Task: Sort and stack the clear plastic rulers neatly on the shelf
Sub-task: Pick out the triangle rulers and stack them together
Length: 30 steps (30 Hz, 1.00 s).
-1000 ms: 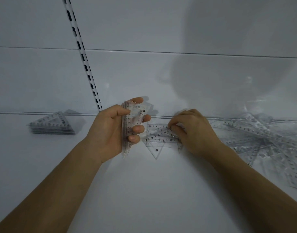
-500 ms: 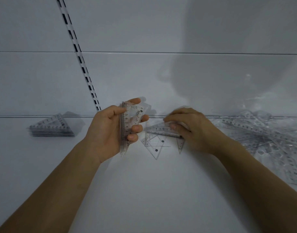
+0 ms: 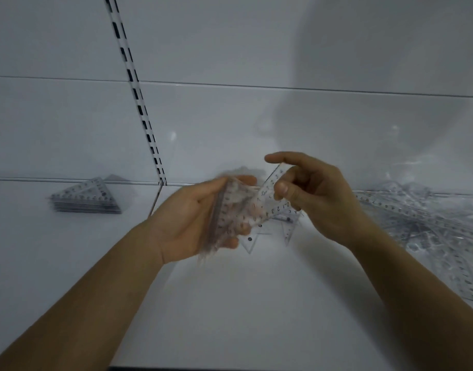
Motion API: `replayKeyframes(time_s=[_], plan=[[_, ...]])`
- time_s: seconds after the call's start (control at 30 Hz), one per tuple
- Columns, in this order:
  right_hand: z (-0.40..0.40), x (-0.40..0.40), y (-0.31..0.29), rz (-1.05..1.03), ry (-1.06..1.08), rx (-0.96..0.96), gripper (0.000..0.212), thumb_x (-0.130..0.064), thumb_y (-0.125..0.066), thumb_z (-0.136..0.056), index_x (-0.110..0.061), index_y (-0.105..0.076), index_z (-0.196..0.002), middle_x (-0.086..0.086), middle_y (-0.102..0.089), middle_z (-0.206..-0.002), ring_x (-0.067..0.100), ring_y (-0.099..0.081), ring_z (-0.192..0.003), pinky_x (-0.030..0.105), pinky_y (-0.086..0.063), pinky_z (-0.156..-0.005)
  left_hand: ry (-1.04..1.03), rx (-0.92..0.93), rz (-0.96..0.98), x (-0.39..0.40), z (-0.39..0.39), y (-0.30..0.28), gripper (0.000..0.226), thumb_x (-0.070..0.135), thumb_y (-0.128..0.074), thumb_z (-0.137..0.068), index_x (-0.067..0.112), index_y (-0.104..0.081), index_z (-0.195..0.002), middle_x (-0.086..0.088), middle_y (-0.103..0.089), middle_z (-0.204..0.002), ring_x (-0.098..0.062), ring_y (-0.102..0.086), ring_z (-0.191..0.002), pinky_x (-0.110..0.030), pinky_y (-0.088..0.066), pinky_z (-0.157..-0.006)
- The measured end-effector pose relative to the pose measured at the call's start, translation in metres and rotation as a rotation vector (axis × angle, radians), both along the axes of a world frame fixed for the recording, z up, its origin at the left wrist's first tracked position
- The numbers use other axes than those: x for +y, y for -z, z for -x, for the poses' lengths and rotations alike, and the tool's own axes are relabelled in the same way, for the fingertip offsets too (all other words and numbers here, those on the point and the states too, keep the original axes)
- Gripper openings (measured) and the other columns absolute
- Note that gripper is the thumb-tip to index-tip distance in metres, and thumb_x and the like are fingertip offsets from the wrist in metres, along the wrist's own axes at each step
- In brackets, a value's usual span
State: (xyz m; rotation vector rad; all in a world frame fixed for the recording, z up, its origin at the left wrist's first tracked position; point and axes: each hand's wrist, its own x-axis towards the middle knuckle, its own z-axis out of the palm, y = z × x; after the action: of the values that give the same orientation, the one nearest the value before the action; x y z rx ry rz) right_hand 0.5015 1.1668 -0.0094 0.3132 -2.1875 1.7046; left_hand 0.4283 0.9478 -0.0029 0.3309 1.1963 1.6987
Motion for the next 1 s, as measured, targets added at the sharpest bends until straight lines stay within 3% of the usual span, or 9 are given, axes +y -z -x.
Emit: replayKeyframes(time_s=[0.13, 0.33, 0.43, 0.53, 0.67, 0.73, 0.8, 0.87, 1.0], plan=[[0.000, -0.012, 0.008, -0.074, 0.001, -0.014, 0.041, -0.003, -0.068, -0.093, -0.023, -0.064, -0.129, 0.003, -0.068, -0.074, 0.010, -0.053, -0.060, 0.023, -0.043, -0.059, 0.071, 0.006, 0.043, 0.004, -0.008, 0.003, 0.046, 0.040, -0.043, -0.099, 0.015, -0.062, -0.133, -0.018, -0.065, -0.112, -0.027, -0.063, -0.074, -0.036, -0.055, -0.059], [0.000, -0.005, 0.006, -0.060, 0.143, 0.130, 0.017, -0.001, -0.081, -0.079, -0.012, -0.074, -0.089, 0.002, -0.070, -0.088, 0.015, -0.069, -0.077, 0.027, -0.055, -0.071, 0.012, -0.004, 0.047, 0.004, -0.004, 0.006, 0.045, 0.040, -0.044, -0.099, 0.017, -0.060, -0.135, -0.019, -0.065, -0.107, -0.019, -0.054, -0.059, -0.024, -0.046, -0.046], [-0.002, -0.004, 0.009, -0.391, 0.316, 0.338, 0.012, -0.004, -0.086, -0.076, -0.011, -0.080, -0.084, 0.000, -0.073, -0.092, 0.009, -0.070, -0.086, 0.021, -0.056, -0.077, -0.053, -0.012, -0.014, 0.005, -0.001, 0.008, 0.043, 0.030, -0.055, -0.095, 0.020, -0.059, -0.136, -0.020, -0.066, -0.110, -0.017, -0.057, -0.060, -0.024, -0.051, -0.047], [0.001, -0.006, 0.016, -0.573, 0.235, 0.405, 0.014, 0.000, -0.079, -0.083, -0.010, -0.082, -0.093, 0.001, -0.074, -0.105, 0.008, -0.069, -0.097, 0.022, -0.055, -0.083, -0.071, -0.004, -0.022, 0.004, 0.000, 0.009, 0.048, 0.012, -0.060, -0.089, 0.018, -0.058, -0.137, -0.022, -0.068, -0.117, -0.017, -0.063, -0.062, -0.024, -0.056, -0.052], [0.002, -0.008, 0.022, -0.830, 0.132, 0.146, 0.068, 0.015, -0.056, -0.083, -0.022, -0.061, -0.140, 0.001, -0.050, -0.148, 0.017, -0.045, -0.138, 0.023, -0.038, -0.112, -0.078, 0.008, -0.013, 0.002, 0.003, 0.009, 0.049, 0.005, -0.054, -0.093, 0.020, -0.057, -0.139, -0.018, -0.069, -0.111, -0.015, -0.057, -0.063, -0.023, -0.051, -0.053], [0.000, -0.007, 0.022, -0.770, 0.179, -0.015, 0.079, 0.009, -0.053, -0.083, -0.024, -0.039, -0.153, -0.002, -0.042, -0.152, 0.015, -0.036, -0.141, 0.018, -0.029, -0.115, -0.095, -0.025, -0.082, 0.001, 0.007, 0.009, 0.052, 0.004, -0.052, -0.093, 0.026, -0.057, -0.139, -0.020, -0.066, -0.112, -0.015, -0.052, -0.065, -0.022, -0.045, -0.054], [0.002, -0.003, 0.026, -0.794, 0.222, -0.131, 0.070, -0.015, -0.060, -0.090, -0.026, -0.034, -0.155, -0.006, -0.041, -0.152, 0.015, -0.036, -0.140, 0.028, -0.032, -0.116, -0.103, -0.043, -0.121, 0.000, 0.009, 0.006, 0.047, 0.010, -0.051, -0.094, 0.027, -0.060, -0.137, -0.021, -0.064, -0.112, -0.015, -0.049, -0.067, -0.024, -0.042, -0.056], [0.006, 0.003, 0.032, -0.984, 0.228, -0.227, 0.059, -0.041, -0.057, -0.091, -0.031, -0.044, -0.149, -0.009, -0.046, -0.147, 0.018, -0.039, -0.137, 0.046, -0.039, -0.110, -0.109, -0.092, -0.138, -0.001, 0.010, 0.005, 0.044, 0.020, -0.047, -0.095, 0.024, -0.060, -0.137, -0.021, -0.060, -0.110, -0.019, -0.048, -0.070, -0.028, -0.041, -0.059], [0.013, 0.012, 0.035, -0.984, 0.207, -0.181, 0.034, -0.038, -0.059, -0.094, -0.034, -0.068, -0.126, -0.007, -0.065, -0.123, 0.023, -0.057, -0.113, 0.047, -0.051, -0.092, -0.165, -0.076, -0.166, -0.001, 0.012, 0.004, 0.039, 0.026, -0.046, -0.100, 0.023, -0.059, -0.137, -0.018, -0.059, -0.106, -0.023, -0.058, -0.076, -0.030, -0.050, -0.065]])
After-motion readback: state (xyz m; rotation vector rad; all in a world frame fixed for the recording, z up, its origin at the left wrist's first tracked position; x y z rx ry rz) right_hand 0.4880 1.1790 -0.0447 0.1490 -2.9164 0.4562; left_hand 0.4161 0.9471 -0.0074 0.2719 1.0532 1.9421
